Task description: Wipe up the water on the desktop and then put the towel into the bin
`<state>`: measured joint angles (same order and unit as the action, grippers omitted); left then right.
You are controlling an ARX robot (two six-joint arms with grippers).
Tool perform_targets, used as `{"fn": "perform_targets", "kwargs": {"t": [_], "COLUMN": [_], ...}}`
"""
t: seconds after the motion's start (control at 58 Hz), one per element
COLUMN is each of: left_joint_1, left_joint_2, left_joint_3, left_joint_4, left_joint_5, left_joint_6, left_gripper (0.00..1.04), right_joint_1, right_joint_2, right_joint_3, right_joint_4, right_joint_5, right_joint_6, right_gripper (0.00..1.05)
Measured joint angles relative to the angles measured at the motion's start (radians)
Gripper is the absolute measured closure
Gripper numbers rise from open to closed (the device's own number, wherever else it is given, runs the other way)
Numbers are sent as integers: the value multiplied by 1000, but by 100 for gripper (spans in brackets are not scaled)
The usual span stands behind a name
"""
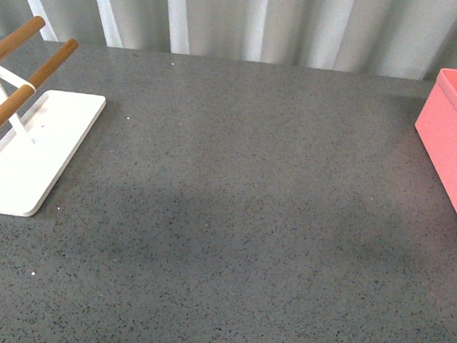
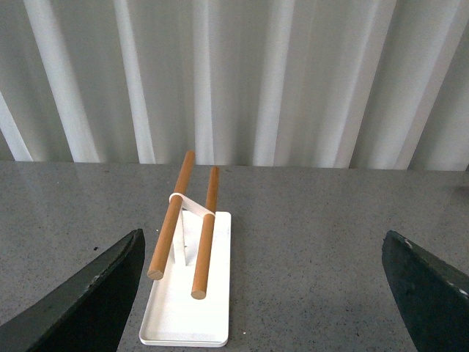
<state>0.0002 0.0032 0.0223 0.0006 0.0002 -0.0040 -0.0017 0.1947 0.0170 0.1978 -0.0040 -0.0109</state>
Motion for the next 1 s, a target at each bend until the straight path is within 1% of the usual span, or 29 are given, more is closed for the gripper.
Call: {"fn": "perform_targets", "kwargs": {"t": [0.104, 0.155, 0.19, 0.397, 0.449, 0.483, 0.5, 0.535, 0.552, 0.742, 0.863, 0.88, 0.897, 1.001], "left_joint_1": [0, 0, 0, 0, 0, 0, 0, 0, 0, 0, 0, 0, 0, 0], "left_joint_2": [0, 0, 0, 0, 0, 0, 0, 0, 0, 0, 0, 0, 0, 0], "left_joint_3": [0, 0, 0, 0, 0, 0, 0, 0, 0, 0, 0, 0, 0, 0], "left_joint_4": [0, 0, 0, 0, 0, 0, 0, 0, 0, 0, 0, 0, 0, 0], "left_joint_5": [0, 0, 0, 0, 0, 0, 0, 0, 0, 0, 0, 0, 0, 0], "left_joint_6": [0, 0, 0, 0, 0, 0, 0, 0, 0, 0, 0, 0, 0, 0], "left_gripper": [7, 7, 7, 7, 7, 7, 7, 7, 7, 7, 7, 7, 7, 7], "right_joint_1": [0, 0, 0, 0, 0, 0, 0, 0, 0, 0, 0, 0, 0, 0], "right_joint_2": [-26, -121, -159, -190, -190, -190, -190, -190, -190, -190, -190, -190, -190, -190], "right_joint_3": [0, 0, 0, 0, 0, 0, 0, 0, 0, 0, 0, 0, 0, 0], "right_joint_4": [-26, -153, -189, -196, -196, -196, -196, -196, -196, -196, -196, -196, -196, -196], "right_joint_5": [0, -1, 0, 2, 2, 2, 2, 3, 3, 2, 3, 3, 2, 2], "right_joint_6": [0, 0, 0, 0, 0, 0, 0, 1, 0, 0, 1, 1, 1, 2], "right_gripper": [101, 101, 101, 101, 93, 85, 84, 77, 75, 34, 14, 9, 6, 7]}}
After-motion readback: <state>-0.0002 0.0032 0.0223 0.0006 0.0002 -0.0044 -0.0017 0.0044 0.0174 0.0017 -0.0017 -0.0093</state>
